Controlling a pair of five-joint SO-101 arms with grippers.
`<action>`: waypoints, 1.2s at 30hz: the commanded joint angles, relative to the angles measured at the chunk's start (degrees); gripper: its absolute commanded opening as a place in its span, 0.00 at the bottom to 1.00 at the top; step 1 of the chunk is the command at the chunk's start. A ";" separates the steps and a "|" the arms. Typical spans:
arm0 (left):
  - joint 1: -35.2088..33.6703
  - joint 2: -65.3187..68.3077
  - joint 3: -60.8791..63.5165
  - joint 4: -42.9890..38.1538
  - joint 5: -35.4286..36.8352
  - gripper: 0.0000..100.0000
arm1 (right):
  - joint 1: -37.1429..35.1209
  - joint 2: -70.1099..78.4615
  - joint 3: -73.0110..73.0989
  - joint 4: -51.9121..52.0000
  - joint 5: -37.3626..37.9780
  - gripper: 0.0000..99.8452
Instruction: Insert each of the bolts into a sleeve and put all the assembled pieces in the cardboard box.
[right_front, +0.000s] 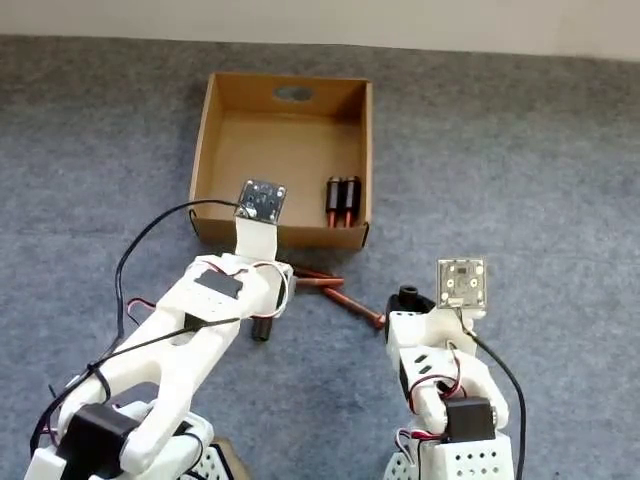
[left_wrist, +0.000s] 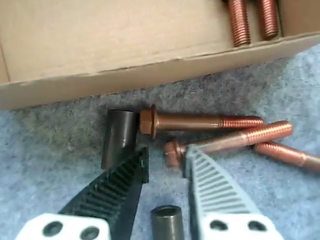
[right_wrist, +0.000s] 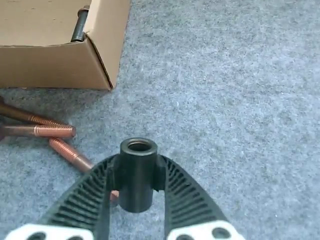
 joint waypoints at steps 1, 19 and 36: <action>-0.40 -0.04 -0.22 0.00 0.18 0.07 | -0.31 -0.31 -0.22 0.13 -0.35 0.01; -0.48 -9.71 -2.24 11.52 -0.09 0.06 | -0.31 -0.31 -0.22 0.13 -0.35 0.01; 0.75 -13.23 1.45 10.29 31.03 0.20 | -0.31 -0.31 -0.22 0.13 -0.35 0.01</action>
